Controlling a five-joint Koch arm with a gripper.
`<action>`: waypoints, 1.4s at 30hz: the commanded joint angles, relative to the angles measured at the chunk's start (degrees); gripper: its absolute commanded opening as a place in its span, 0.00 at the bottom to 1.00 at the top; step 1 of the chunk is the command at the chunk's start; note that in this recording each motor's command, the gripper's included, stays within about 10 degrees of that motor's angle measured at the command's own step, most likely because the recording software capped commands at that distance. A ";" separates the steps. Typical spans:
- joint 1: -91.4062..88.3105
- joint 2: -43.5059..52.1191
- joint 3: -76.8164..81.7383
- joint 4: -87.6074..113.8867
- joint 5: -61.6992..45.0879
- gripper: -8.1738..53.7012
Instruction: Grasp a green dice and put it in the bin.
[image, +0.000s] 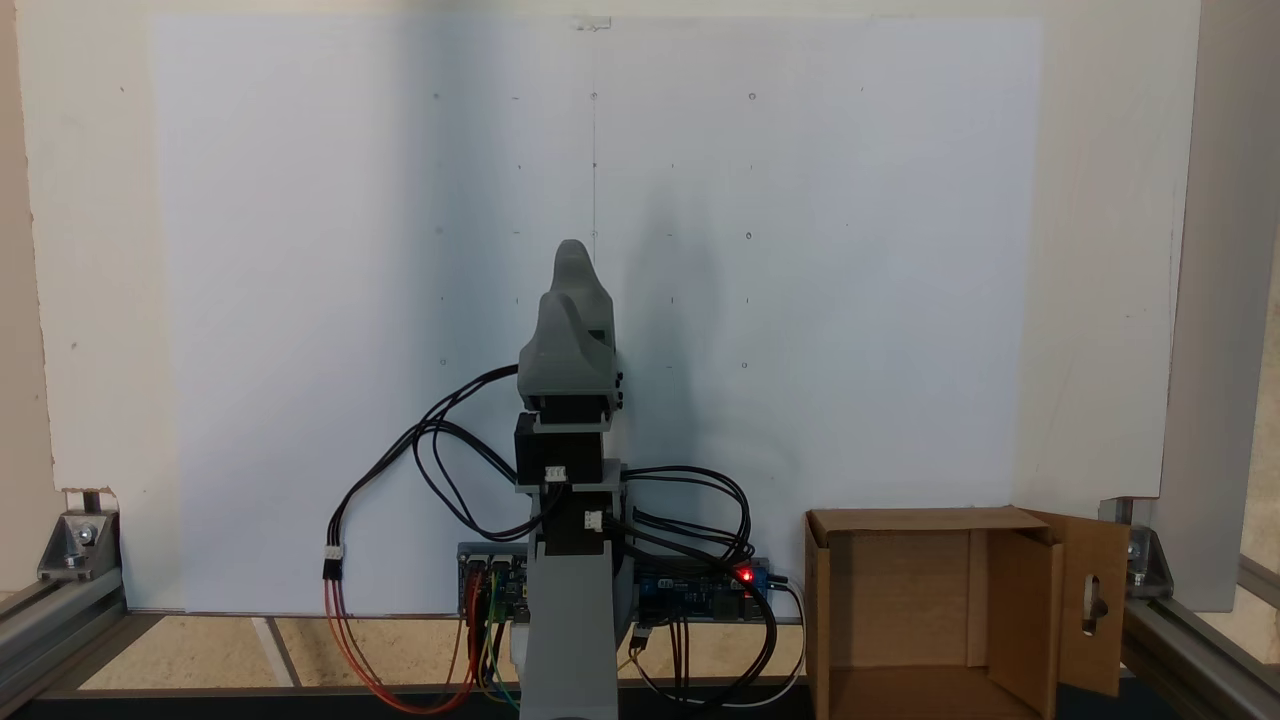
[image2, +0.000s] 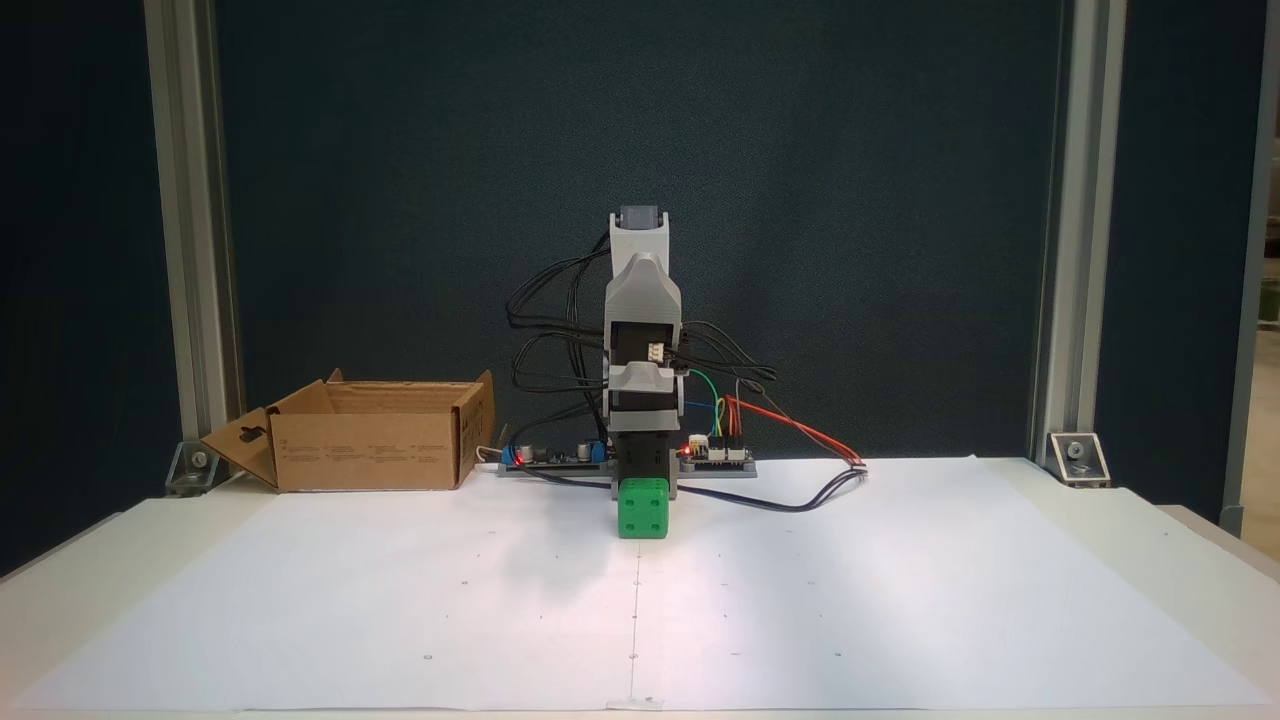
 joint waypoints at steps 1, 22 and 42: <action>1.85 6.15 2.72 2.99 -1.49 0.84; 1.85 6.24 2.72 2.29 -1.85 0.85; 2.02 6.33 2.72 1.93 -1.85 0.84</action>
